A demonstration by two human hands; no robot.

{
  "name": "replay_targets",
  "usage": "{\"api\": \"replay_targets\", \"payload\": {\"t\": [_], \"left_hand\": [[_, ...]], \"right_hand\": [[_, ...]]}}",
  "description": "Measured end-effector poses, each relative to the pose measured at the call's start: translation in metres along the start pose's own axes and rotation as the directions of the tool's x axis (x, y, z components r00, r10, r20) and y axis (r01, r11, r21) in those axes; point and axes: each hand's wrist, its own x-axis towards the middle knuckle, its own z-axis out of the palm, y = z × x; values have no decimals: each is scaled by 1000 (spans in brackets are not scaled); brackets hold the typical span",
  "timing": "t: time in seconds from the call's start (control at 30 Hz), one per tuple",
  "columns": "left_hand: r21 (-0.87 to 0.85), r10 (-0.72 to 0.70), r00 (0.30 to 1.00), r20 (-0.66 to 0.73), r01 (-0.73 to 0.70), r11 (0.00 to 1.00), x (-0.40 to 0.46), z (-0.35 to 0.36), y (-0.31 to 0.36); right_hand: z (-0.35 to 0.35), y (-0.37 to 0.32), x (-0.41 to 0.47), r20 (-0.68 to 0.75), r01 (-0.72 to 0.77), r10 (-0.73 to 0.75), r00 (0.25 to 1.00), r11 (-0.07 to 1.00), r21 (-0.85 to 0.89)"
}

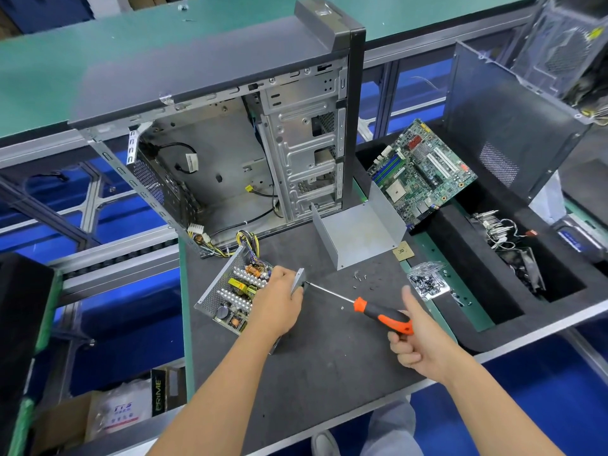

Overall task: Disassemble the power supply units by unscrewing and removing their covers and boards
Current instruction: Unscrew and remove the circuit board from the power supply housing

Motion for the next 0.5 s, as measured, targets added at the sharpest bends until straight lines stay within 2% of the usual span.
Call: {"api": "replay_targets", "payload": {"t": [0.1,0.17,0.23,0.33,0.4,0.5], "left_hand": [[1,-2,1000,2,2,1000,0,0,1],[4,0,1000,-1,0,1000,-1,-1,1],[7,0,1000,-5,0,1000,-1,-1,1],[4,-1,1000,-6,1,1000,-1,-1,2],[4,-1,1000,-3,1,1000,-1,-1,2],[13,-7,1000,-1,7,1000,-1,-1,2]], "right_hand": [[5,1,2,-64,118,-119,991,993,-15],[10,-1,2,-57,178,-174,983,981,73],[11,-2,0,-36,129,-126,991,982,139],[7,-4,-1,-62,49,-49,997,999,-1],[7,-4,-1,-72,95,-101,992,992,-83],[8,-3,0,-53,195,-194,980,981,19]]}}
